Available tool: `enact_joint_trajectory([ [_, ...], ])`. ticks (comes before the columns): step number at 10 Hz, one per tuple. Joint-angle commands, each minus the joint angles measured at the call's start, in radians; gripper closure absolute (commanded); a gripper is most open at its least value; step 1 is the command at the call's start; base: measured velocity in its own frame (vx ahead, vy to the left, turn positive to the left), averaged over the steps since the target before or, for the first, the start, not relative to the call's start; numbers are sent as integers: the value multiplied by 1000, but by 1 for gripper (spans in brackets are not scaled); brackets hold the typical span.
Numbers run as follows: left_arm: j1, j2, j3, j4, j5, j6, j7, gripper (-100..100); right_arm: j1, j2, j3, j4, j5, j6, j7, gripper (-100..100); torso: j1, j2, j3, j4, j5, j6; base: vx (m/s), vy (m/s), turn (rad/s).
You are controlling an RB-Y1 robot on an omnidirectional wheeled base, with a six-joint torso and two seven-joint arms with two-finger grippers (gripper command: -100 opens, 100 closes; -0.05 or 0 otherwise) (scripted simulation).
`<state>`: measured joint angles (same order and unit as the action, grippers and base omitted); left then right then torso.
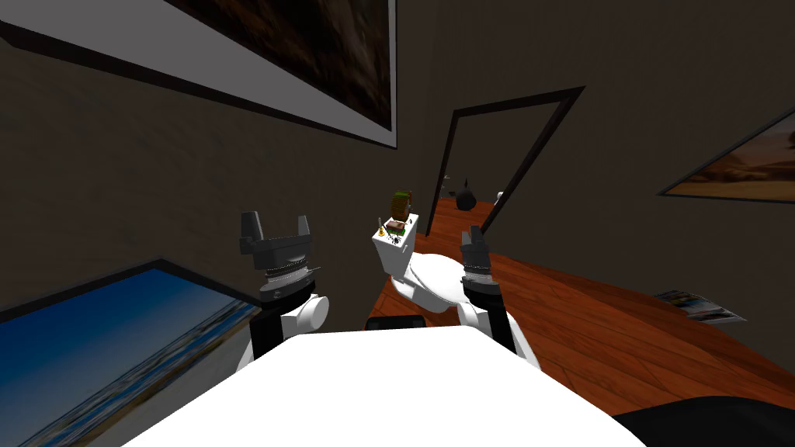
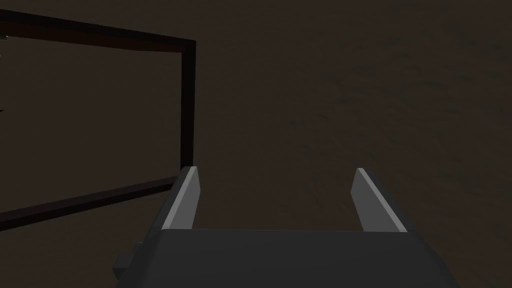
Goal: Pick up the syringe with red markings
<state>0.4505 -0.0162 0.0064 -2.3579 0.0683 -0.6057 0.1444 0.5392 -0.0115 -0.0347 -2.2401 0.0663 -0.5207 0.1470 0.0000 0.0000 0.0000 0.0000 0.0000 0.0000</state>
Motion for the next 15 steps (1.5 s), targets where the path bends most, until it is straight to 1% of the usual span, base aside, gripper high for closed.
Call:
enact_joint_trajectory([
  [1, 0, 0, 0, 0, 0, 0, 0, 0, -24, -33, -2, 37, -14, 21, -18, -100, 0, 0, 0, 0, 0, 0, -12, -14, 6],
  [3, 0, 0, 0, 0, 0, 0, 0, 0, -60, -64, -4, 90, -36, 53, -44, -100, -2, 1, 1, 0, -1, 0, -25, -34, 11],
  [5, 0, 0, 0, 0, 0, 0, 0, 0, -109, -92, -7, 149, -66, 95, -80, -100, -3, 1, 1, 0, -1, 0, -31, -47, 10],
  [6, 0, 0, 0, 0, 0, 0, 0, 0, -109, -92, -7, 161, -66, 95, -80, -100, -4, 2, 1, 0, -1, 0, -26, -41, 6],
  [7, 0, 0, 0, 0, 0, 0, 0, 0, -139, -104, -9, 198, -84, 121, -101, -100, -3, 2, 1, 0, -1, 0, -18, -38, 4],
  [8, 0, 0, 0, 0, 0, 0, 0, 0, -139, -104, -9, 202, -84, 121, -101, -100, -3, 1, 1, 0, -1, 0, -19, -29, 6],
  [9, 0, 0, 0, 0, 0, 0, 0, 0, -171, -115, -11, 247, -104, 148, -124, -100, -2, 1, 1, 0, -1, 0, -26, -39, 6],
  [10, 0, 0, 0, 0, 0, 0, 0, 0, -171, -115, -11, 247, -104, 148, -124, -100, -3, 1, 1, 0, -1, 0, -25, -35, 8],
  [12, 0, 0, 0, 0, 0, 0, 0, 0, -239, -134, -15, 321, -148, 207, -175, -100, -3, 2, 1, 0, -1, 0, -44, -57, 9],
  [13, 0, 0, 0, 0, 0, 0, 0, 0, -242, -134, -15, 345, -148, 208, -175, -100, -5, 3, 1, 1, -1, 0, -41, -56, 11],
  [14, 0, 0, 0, 0, 0, 0, 0, 0, -242, -134, -15, 345, -148, 208, -175, -100, -4, 2, 1, 1, -1, 0, -12, -21, -1],
  [15, 0, 0, 0, 0, 0, 0, 0, 0, -282, -142, -18, 382, -173, 241, -202, -100, -2, 1, 1, 0, -1, 0, -26, -33, 1],
])
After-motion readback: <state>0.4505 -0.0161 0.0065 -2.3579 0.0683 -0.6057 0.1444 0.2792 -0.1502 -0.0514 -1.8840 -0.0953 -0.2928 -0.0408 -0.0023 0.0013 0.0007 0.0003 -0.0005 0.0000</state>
